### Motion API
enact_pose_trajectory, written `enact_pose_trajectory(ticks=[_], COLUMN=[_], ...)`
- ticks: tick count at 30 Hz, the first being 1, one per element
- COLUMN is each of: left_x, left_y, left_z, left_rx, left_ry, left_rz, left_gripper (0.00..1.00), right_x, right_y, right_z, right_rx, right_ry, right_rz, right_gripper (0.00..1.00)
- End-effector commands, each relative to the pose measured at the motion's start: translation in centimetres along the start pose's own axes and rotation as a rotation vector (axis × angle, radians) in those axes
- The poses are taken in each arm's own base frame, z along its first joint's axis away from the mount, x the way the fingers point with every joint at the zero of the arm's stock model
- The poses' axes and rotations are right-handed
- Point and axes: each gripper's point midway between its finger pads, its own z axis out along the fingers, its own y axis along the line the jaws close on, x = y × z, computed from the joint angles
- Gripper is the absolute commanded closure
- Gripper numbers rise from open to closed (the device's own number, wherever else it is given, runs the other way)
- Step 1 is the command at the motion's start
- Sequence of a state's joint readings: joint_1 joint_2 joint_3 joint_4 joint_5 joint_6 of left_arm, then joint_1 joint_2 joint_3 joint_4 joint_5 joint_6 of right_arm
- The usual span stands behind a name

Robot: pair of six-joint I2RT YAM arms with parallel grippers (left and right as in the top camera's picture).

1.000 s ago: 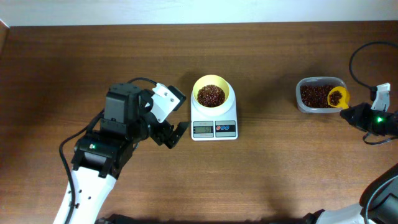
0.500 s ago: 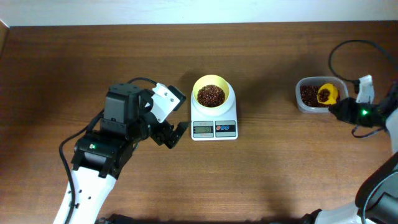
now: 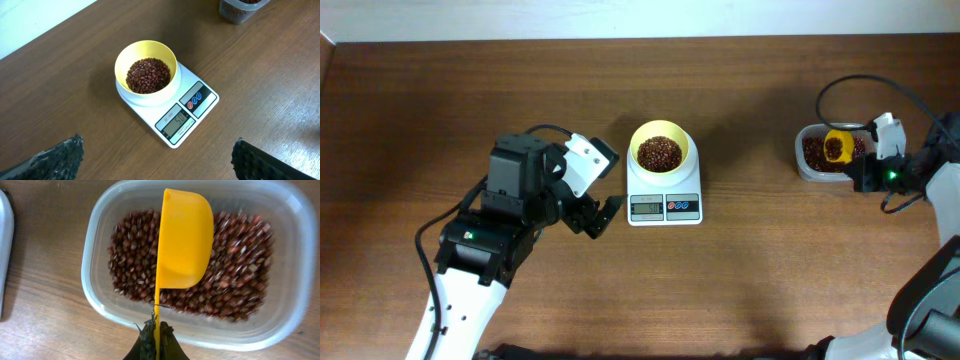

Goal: Scoop item into bowl and weigh 50g on scale
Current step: 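Lower the scoop into the bean container with the right gripper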

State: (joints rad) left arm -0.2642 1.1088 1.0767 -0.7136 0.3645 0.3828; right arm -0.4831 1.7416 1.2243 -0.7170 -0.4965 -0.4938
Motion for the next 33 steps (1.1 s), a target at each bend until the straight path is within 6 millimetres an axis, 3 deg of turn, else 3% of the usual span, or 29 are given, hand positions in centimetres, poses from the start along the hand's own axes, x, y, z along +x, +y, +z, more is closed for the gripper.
enact_pose_trajectory(ticks=[1, 4, 23, 27, 33], left_x=[-0.1, -0.1, -0.1, -0.1, -0.1], left_y=[-0.1, -0.1, -0.1, -0.1, -0.1], left_z=[-0.1, -0.1, -0.1, -0.1, -0.1], left_rx=[0.009, 0.009, 0.009, 0.009, 0.009], left_ry=[-0.007, -0.007, -0.007, -0.007, -0.007], left_rz=[0.014, 0.014, 0.014, 0.014, 0.014], left_gripper=[0.01, 0.01, 0.01, 0.01, 0.01], right_x=[-3.0, -3.6, -0.4, -0.6, -2.5], right_y=[-0.3, -0.9, -0.7, -0.7, -0.9], right_z=[-2.1, -2.8, -2.6, -2.8, -4.1], right_rx=[0.056, 0.098, 0.229, 0.231, 0.274], right_ry=[-0.064, -0.065, 0.188, 0.185, 0.165], right_rz=[-0.094, -0.129, -0.319, -0.321, -0.344], right_gripper=[0.96, 0.96, 0.96, 0.96, 0.96])
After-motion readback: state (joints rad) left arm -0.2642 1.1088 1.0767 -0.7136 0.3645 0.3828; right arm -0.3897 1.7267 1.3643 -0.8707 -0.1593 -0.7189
